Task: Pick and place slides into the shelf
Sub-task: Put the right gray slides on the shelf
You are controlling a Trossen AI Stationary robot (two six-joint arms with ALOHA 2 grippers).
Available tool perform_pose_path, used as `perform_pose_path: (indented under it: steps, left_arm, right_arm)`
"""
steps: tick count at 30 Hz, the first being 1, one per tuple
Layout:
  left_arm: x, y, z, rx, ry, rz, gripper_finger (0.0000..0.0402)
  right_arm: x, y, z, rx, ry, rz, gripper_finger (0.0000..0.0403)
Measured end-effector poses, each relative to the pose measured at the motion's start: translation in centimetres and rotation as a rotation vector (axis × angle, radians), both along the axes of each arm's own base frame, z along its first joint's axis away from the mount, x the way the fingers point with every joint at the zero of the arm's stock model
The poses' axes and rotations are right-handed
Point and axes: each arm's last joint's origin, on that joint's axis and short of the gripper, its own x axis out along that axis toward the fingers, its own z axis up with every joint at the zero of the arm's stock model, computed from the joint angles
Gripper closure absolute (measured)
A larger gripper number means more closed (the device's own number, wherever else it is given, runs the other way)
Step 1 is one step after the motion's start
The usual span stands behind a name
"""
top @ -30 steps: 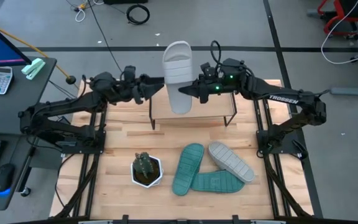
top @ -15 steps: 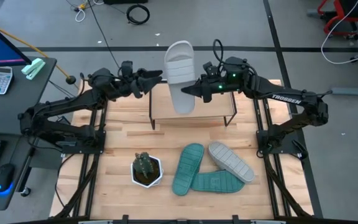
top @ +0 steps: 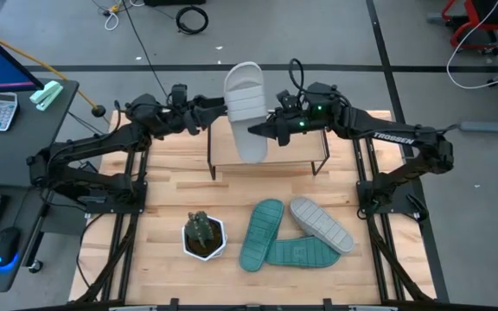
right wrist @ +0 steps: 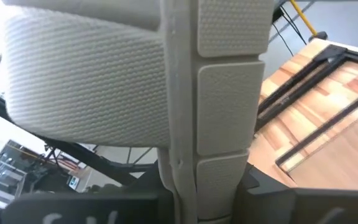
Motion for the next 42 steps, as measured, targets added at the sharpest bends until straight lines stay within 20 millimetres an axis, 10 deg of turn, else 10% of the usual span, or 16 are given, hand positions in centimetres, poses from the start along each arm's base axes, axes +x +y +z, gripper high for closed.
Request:
perform_pose_path:
  steps: [21, 42]
  left_arm:
    - [2.9, 0.5, -1.4, -0.026, -0.070, -0.038, 0.0017]
    - [3.1, 0.8, -1.4, 0.011, -0.090, -0.007, 0.0257]
  right_arm:
    - [1.6, -0.2, -1.3, 0.033, 0.006, 0.053, 0.0336]
    - [1.6, 0.1, -1.8, 0.026, 0.059, 0.067, 0.0336]
